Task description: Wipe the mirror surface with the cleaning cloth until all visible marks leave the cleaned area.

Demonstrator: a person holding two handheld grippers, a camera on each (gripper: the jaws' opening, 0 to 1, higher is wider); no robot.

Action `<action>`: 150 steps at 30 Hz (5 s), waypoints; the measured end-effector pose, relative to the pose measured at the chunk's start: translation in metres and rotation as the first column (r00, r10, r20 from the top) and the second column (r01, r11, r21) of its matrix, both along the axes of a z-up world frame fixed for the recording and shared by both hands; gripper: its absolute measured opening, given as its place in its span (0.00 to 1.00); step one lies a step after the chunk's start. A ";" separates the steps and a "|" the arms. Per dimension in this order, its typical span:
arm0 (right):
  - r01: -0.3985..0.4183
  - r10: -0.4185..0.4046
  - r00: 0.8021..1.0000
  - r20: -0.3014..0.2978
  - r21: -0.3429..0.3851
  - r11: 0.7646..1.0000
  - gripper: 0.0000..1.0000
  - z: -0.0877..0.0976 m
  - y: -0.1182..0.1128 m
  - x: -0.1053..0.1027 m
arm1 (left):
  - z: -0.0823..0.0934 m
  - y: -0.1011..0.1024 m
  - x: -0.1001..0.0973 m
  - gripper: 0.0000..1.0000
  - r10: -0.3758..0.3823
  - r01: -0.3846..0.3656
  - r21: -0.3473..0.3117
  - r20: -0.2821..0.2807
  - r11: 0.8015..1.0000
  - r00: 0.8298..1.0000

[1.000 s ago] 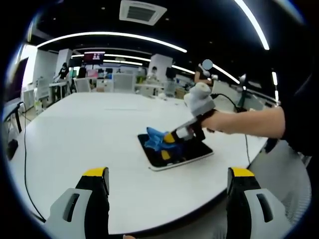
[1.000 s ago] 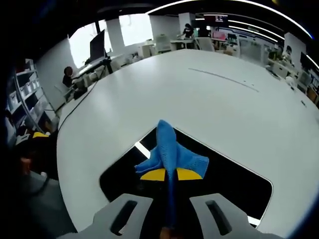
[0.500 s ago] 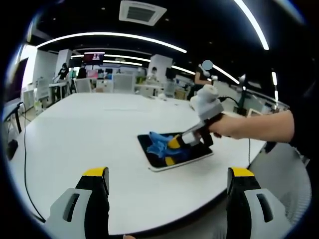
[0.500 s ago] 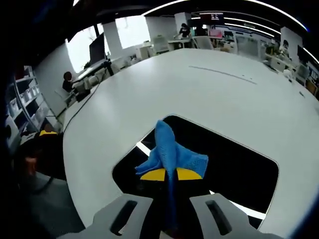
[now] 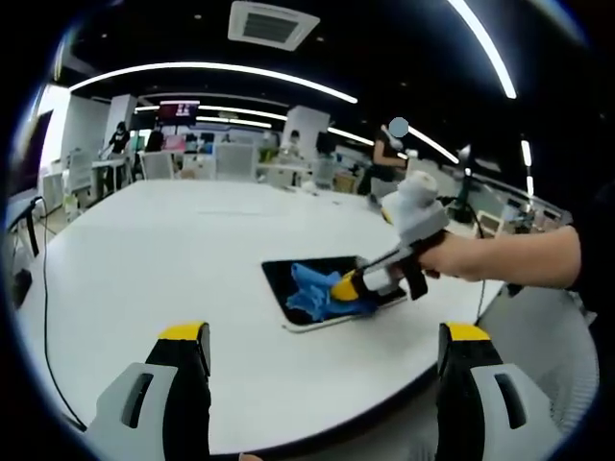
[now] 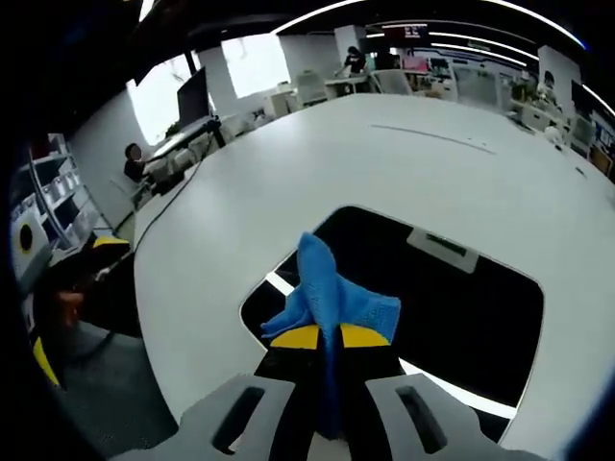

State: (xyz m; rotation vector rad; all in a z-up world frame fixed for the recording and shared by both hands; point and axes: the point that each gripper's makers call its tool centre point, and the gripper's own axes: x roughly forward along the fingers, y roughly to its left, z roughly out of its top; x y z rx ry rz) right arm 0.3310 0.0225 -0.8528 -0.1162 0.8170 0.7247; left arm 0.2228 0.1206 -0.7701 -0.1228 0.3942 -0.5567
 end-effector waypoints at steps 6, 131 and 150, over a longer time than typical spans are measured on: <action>0.000 0.000 1.000 -0.013 0.012 1.000 0.00 0.000 0.000 -0.006 | -0.001 0.000 0.000 0.99 0.001 -0.001 0.004 -0.002 1.000 1.000; 0.036 -0.028 0.996 0.086 -0.093 0.995 0.00 -0.001 -0.075 0.100 | -0.001 -0.001 -0.002 0.99 -0.013 0.013 0.025 0.002 1.000 1.000; 0.076 -0.071 0.995 0.066 -0.070 0.995 0.00 0.000 -0.088 0.094 | -0.001 -0.002 -0.002 0.99 -0.014 0.014 0.024 0.000 1.000 1.000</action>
